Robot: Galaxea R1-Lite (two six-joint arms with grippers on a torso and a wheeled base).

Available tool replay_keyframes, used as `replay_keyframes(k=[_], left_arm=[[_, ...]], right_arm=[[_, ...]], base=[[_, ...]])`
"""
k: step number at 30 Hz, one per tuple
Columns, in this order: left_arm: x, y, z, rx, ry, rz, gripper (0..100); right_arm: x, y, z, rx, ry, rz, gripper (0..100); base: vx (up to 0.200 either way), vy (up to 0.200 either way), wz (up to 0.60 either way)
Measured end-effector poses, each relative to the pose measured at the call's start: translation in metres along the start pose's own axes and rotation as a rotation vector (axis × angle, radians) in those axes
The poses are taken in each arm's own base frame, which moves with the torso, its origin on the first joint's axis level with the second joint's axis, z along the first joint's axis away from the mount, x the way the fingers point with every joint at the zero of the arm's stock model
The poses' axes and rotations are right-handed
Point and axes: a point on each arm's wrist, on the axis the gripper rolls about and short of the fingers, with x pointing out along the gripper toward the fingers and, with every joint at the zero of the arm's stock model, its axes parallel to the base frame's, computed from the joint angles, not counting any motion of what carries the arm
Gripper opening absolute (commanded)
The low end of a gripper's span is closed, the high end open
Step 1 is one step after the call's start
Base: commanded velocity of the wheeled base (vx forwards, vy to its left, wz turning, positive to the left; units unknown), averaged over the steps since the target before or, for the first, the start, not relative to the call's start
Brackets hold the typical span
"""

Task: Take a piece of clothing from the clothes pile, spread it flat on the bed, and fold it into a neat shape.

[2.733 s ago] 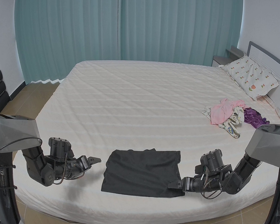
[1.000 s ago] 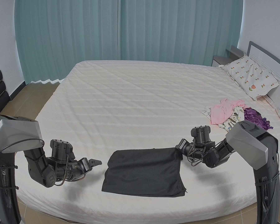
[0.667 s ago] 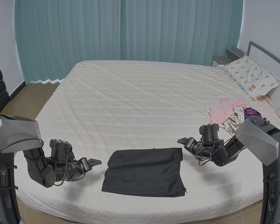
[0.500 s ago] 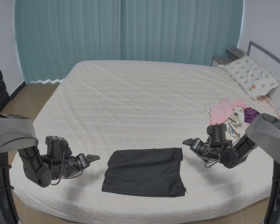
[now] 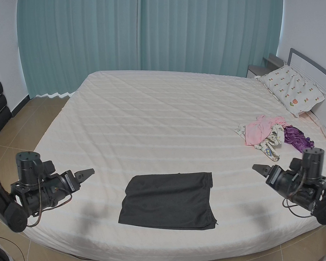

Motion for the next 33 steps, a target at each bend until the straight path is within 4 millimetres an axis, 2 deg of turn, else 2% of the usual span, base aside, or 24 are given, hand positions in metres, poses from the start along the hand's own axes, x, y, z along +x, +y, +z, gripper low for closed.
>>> replay_keyframes(k=[7,13,22,33], left_arm=[[-0.054,-0.003,-0.004,0.07,-0.112,0.022,100],[-0.086,0.0,-0.009,0.129,-0.204,0.134,100],[-0.139,0.005,-0.025,0.231,-0.213,0.219,100],[-0.203,0.022,-0.06,0.371,-0.305,0.305,100]], right_arm=[[-0.075,-0.017,-0.004,-0.106,-0.145,-0.006,100],[-0.122,-0.038,-0.018,-0.155,-0.233,-0.05,100],[-0.173,-0.068,-0.047,-0.241,-0.283,-0.109,100],[-0.211,-0.096,-0.085,-0.283,-0.397,-0.153,100]], base=[[0.0,0.0,0.0],[0.0,0.0,0.0],[0.0,0.0,0.0],[0.0,0.0,0.0]])
